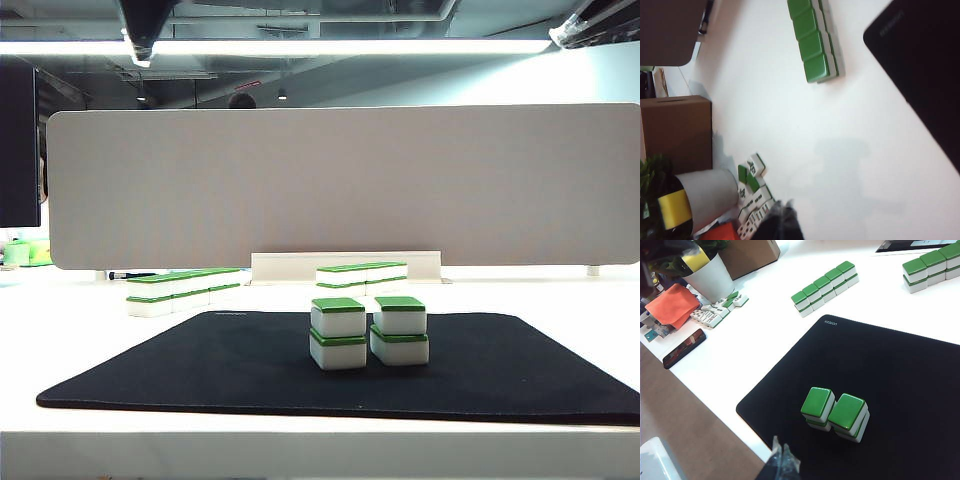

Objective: Take a mahjong tile from the mahjong wall and then place it on the table close to you.

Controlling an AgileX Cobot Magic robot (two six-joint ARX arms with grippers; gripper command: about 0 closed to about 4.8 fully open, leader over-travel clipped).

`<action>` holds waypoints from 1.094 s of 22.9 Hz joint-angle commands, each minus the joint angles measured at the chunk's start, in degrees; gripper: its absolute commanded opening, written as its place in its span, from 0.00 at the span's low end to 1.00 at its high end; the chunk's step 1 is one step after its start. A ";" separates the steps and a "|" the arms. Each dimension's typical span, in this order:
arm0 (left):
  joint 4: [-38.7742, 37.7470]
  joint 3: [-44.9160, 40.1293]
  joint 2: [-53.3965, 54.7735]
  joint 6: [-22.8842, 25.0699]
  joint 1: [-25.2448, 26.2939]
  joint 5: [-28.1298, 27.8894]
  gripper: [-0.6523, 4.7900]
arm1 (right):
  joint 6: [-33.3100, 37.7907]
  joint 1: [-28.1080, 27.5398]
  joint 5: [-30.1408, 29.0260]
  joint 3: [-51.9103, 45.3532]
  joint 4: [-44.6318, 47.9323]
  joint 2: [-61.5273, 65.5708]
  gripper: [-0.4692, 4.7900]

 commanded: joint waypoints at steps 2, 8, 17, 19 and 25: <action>7.23 0.07 -0.31 -0.59 0.02 -1.16 0.11 | -0.02 0.04 0.04 0.31 0.74 -0.09 0.09; 20.96 0.04 -1.75 -3.89 5.49 9.22 0.11 | -0.02 0.07 0.02 0.33 0.74 -0.09 0.09; 42.64 -14.80 -11.87 -8.13 15.26 22.45 0.11 | -0.02 0.04 0.02 0.31 0.74 -0.07 0.09; 49.88 -22.88 -16.20 -8.59 16.81 22.73 0.11 | -0.02 0.07 0.02 0.33 0.74 -0.07 0.09; 57.64 -47.04 -32.02 -13.92 24.90 28.72 0.11 | -0.02 0.07 0.02 0.33 0.74 -0.07 0.09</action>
